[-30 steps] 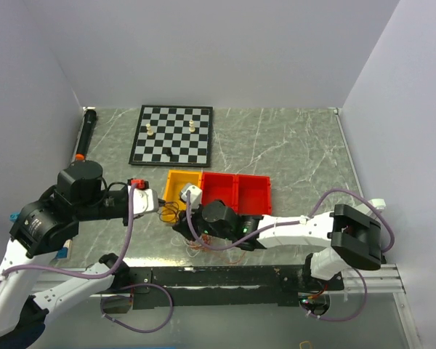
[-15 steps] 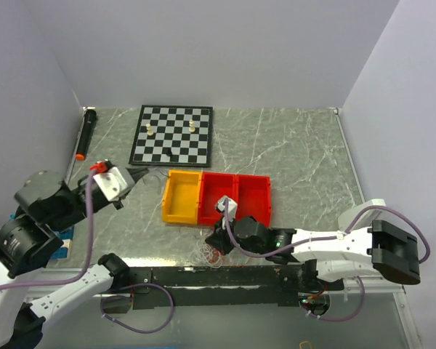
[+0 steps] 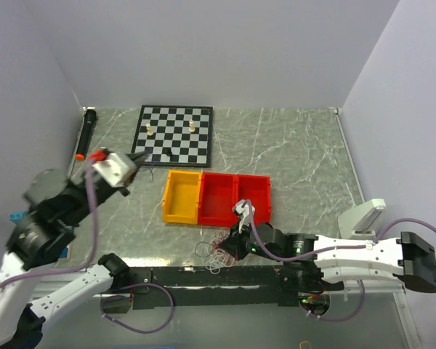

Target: Untangle the cables

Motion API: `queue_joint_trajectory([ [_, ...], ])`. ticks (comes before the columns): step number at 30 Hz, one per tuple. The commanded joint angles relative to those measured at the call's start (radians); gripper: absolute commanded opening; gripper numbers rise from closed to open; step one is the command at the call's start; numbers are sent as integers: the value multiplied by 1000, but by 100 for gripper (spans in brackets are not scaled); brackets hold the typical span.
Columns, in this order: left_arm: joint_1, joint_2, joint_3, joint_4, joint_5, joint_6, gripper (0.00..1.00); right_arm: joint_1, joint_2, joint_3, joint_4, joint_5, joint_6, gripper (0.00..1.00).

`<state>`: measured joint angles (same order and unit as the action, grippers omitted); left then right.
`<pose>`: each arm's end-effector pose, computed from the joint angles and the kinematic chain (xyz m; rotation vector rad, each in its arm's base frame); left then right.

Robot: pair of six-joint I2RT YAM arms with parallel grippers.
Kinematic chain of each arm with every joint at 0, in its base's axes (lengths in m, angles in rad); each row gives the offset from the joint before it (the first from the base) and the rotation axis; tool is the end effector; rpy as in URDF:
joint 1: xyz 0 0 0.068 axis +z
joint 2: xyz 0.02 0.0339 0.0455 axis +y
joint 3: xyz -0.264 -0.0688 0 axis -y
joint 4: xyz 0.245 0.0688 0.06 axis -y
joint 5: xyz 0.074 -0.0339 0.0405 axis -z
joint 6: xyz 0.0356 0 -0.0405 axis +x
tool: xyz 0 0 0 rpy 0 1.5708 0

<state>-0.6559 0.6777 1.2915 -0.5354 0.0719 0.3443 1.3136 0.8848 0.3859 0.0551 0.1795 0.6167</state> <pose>0.0692 -0.0564 0.4778 0.7699 1.2874 -0.3048 0.0558 0.1870 0.2064 -0.6236 2.0771 1.0138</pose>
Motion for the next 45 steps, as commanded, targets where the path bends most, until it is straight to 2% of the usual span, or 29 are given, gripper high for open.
queue_joint_trajectory([
  [1, 4, 39, -165, 40, 36, -11, 11, 16, -73, 8, -35, 25, 17, 2],
  [5, 2, 100, -316, 161, -27, -4, 13, 29, -104, 13, -52, 26, 21, 2],
  [8, 4, 149, -388, 250, -24, -5, 23, 36, -116, 15, -52, 29, 23, 1],
  [14, 4, 213, -365, 293, 9, 7, 24, 41, -121, 16, -52, 34, 17, 1],
  [16, 2, 220, -347, 212, 57, 86, 26, 41, -119, 16, -52, 31, 18, 0],
  [17, 2, 220, -345, 139, 86, 135, 31, 41, -121, 15, -52, 31, 17, 0],
  [20, 2, 243, -354, -178, 162, 295, 54, 41, -127, 11, -52, 26, 9, 0],
  [21, 2, 267, -354, -289, 175, 356, 56, 41, -129, 10, -76, 28, 9, 1],
  [23, 6, 295, -389, -407, 157, 419, 57, 41, -130, 8, -86, 31, 6, 1],
  [28, 53, 244, -475, -670, 198, 712, 59, 41, -129, 5, -93, 26, 2, 3],
  [31, 56, 256, -511, -719, 177, 786, 59, 41, -124, 8, -97, 34, -3, 4],
  [34, 59, 278, -531, -742, 219, 866, 61, 41, -122, 10, -97, 40, -5, 7],
  [39, 59, 309, -563, -729, 243, 985, 64, 41, -115, 22, -121, 44, -12, 12],
  [45, 30, 367, -569, -762, 212, 1093, 67, 41, -141, 15, -144, 63, 0, 24],
])
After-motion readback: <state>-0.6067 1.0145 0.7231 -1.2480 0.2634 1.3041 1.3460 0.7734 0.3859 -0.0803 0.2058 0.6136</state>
